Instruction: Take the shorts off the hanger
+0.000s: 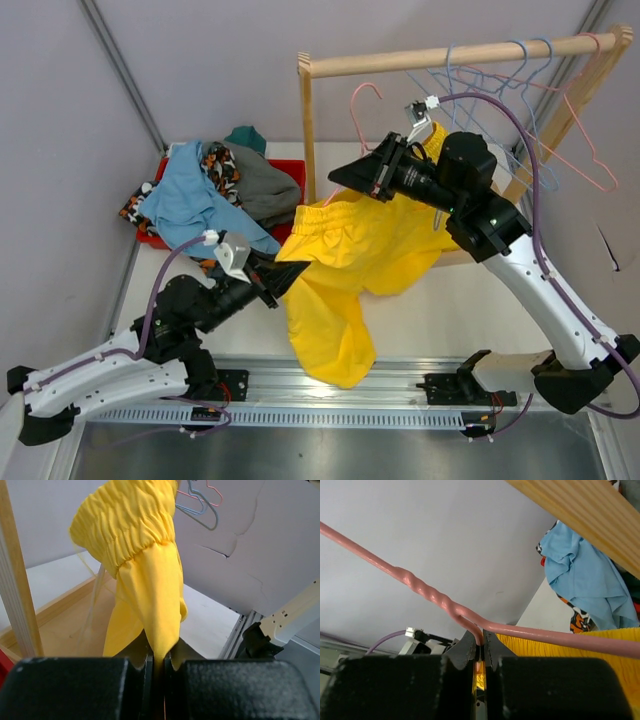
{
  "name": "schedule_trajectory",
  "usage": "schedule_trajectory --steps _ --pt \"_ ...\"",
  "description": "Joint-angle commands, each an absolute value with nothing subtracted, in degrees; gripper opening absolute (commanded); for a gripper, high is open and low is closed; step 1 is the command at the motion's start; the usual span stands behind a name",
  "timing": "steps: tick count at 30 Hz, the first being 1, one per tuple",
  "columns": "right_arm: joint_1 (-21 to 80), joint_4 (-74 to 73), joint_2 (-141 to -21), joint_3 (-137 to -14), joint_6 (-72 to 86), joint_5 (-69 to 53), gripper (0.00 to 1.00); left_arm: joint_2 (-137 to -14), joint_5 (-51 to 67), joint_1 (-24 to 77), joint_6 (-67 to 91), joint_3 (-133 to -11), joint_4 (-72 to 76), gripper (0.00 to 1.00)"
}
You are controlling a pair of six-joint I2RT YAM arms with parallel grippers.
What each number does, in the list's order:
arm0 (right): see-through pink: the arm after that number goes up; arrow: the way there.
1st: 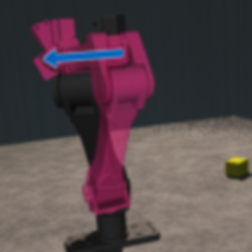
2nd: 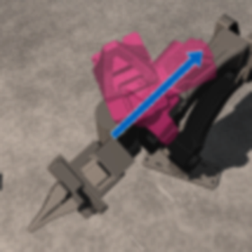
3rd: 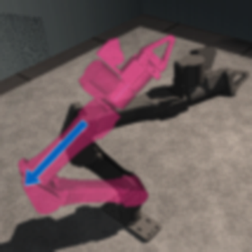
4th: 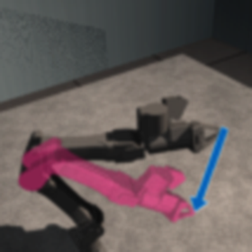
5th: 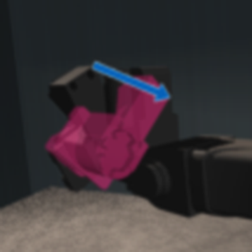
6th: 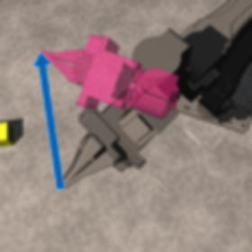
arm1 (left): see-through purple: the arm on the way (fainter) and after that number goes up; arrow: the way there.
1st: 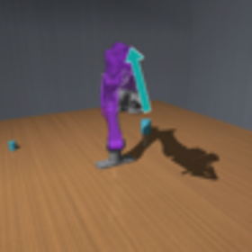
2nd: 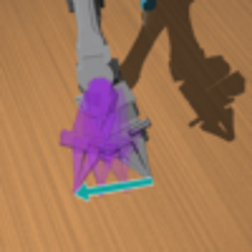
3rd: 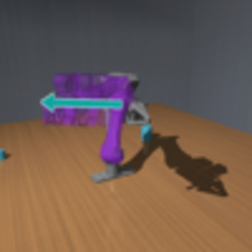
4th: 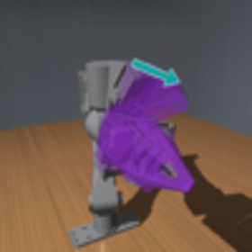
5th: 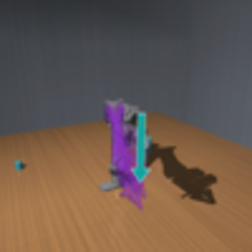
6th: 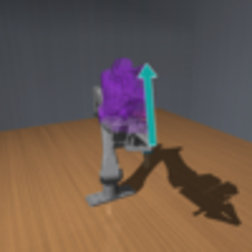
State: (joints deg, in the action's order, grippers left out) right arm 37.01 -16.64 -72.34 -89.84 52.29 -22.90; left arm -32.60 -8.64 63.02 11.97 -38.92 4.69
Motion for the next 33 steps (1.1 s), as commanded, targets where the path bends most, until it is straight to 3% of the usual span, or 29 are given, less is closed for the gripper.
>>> schedule_trajectory --steps 1,4,10,12,13,14,15,22,33 --pt "29.19 -1.67 -70.4 -94.57 51.06 -11.25 0.0 -29.09 -8.61 65.39 14.33 -35.51 -3.34 0.11" --pt "27.78 -2.02 -71.28 -95.8 51.24 -12.3 0.0 -29.62 -8.7 65.83 14.06 -36.12 -3.78 0.23" --pt "26.37 -1.85 -71.28 -95.71 52.29 -13.27 0.0 -31.11 -8.97 65.92 13.01 -37.88 -3.25 0.3" --pt "26.02 -1.58 -71.19 -95.28 52.73 -13.53 0.0 -31.99 -9.23 65.92 12.39 -38.14 -2.21 0.37" --pt "25.93 -1.23 -71.02 -94.93 53.0 -13.88 0.0 -32.34 -9.49 65.92 11.96 -38.75 -1.94 0.42" --pt "25.93 -1.06 -70.93 -94.66 53.43 -14.06 0.0 -33.3 -9.84 65.83 10.91 -38.93 -1.59 0.56" --pt "25.93 -0.79 -70.84 -94.48 53.61 -14.24 0.0 -33.83 -10.45 65.92 10.38 -39.72 -1.23 0.63" --pt "25.05 -2.11 -71.37 -96.41 53.7 -19.06 0.0 -35.25 -16.7 65.92 0.72 -47.45 -3.16 0.98" --pt "21.18 3.06 -71.9 -95.72 59.32 -34.35 0.0 -33.57 -16.01 65.92 -6.59 -51.5 -6.16 0.99"
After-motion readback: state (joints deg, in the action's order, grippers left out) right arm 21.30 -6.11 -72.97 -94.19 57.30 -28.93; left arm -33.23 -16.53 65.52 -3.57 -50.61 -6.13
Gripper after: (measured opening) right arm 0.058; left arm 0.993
